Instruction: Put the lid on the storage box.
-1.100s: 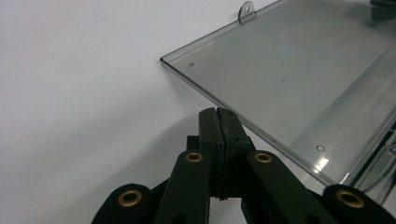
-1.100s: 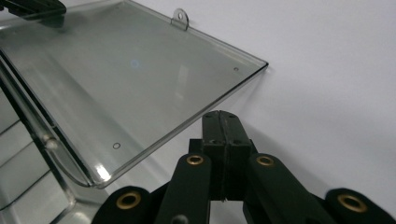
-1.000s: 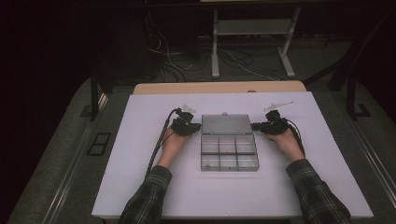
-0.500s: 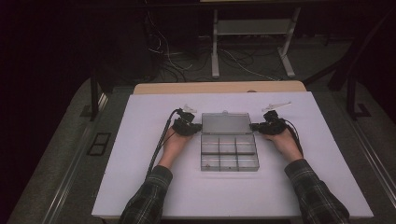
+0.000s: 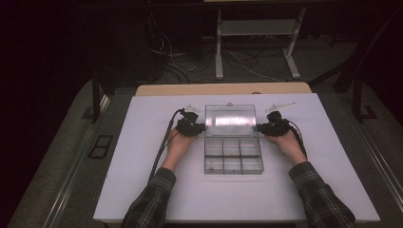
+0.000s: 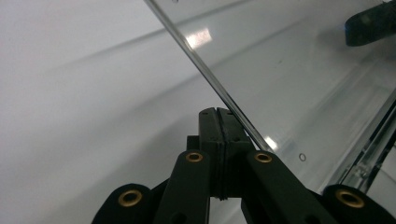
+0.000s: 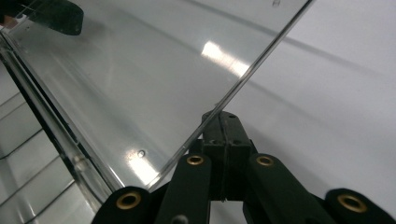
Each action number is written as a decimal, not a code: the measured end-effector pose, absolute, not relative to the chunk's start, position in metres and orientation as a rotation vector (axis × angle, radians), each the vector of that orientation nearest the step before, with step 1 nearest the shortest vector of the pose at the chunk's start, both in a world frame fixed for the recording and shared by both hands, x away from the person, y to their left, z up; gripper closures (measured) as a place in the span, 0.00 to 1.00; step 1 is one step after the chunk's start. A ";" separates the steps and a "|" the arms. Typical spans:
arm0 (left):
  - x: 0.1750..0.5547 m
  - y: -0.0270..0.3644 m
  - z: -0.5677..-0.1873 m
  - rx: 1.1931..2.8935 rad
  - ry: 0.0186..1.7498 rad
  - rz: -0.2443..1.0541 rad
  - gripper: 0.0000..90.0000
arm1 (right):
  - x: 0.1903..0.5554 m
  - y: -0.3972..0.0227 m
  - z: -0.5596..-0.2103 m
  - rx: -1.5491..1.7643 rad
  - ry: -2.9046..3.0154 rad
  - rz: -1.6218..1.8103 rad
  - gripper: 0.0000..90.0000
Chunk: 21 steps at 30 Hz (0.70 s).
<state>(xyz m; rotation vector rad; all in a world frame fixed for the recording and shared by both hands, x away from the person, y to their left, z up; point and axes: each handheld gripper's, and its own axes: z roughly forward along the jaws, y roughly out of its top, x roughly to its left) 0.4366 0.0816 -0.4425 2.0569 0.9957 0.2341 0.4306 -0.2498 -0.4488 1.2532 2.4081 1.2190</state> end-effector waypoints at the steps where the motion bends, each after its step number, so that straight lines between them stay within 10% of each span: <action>1: 0.437 0.081 -0.441 2.052 0.995 0.232 0.99 | 0.431 -0.249 -0.448 1.253 2.407 1.222 0.99; 21: 0.446 0.080 -0.413 1.990 0.965 0.274 0.98 | 0.439 -0.248 -0.422 1.247 2.336 1.304 0.99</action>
